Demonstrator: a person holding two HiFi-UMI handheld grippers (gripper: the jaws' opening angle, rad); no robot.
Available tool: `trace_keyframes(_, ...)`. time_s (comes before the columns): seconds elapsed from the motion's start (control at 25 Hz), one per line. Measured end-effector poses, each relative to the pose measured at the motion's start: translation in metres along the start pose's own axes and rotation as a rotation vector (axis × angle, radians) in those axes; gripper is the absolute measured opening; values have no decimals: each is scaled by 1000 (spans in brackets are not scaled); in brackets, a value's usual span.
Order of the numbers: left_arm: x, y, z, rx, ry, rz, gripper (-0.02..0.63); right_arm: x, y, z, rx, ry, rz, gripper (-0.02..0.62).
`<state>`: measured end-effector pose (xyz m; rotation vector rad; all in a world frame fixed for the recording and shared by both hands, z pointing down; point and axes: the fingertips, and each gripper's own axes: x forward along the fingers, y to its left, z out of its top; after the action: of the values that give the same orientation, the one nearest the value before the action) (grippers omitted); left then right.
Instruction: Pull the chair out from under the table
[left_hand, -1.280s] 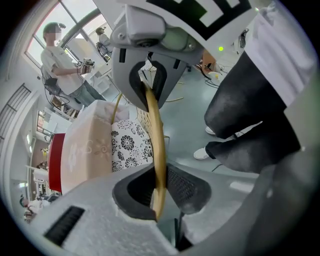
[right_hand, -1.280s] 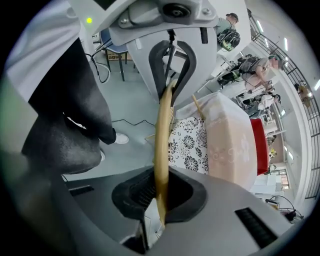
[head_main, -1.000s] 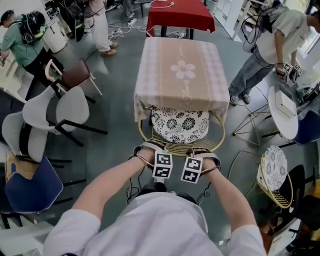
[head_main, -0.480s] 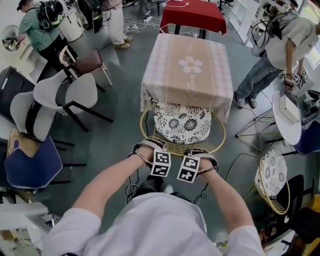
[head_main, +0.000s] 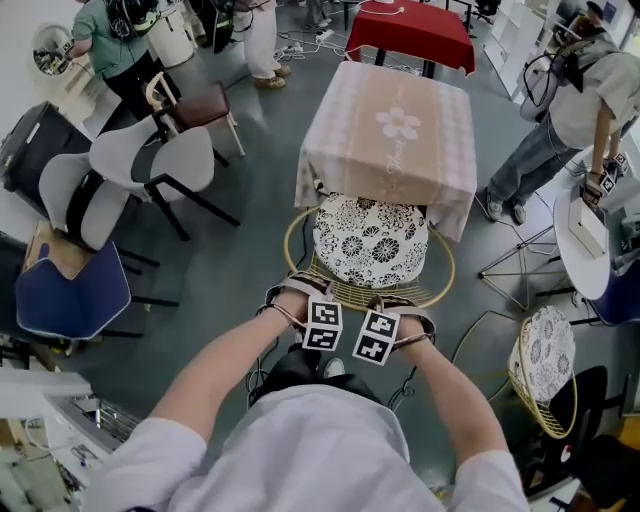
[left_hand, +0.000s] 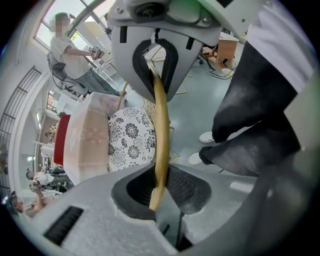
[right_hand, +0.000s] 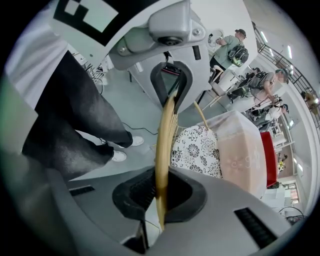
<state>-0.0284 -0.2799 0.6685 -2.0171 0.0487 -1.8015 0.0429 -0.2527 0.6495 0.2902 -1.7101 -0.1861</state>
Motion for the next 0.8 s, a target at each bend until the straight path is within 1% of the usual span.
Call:
trace_keyframes(0.44,-7,-30,5,-18,14,-7,58,-6,29,1,-20,3,11,14)
trace_keyframes(0.8,-21,-65,3,-9,-10,-5,58,-15,65,13,-11,20,16,13)
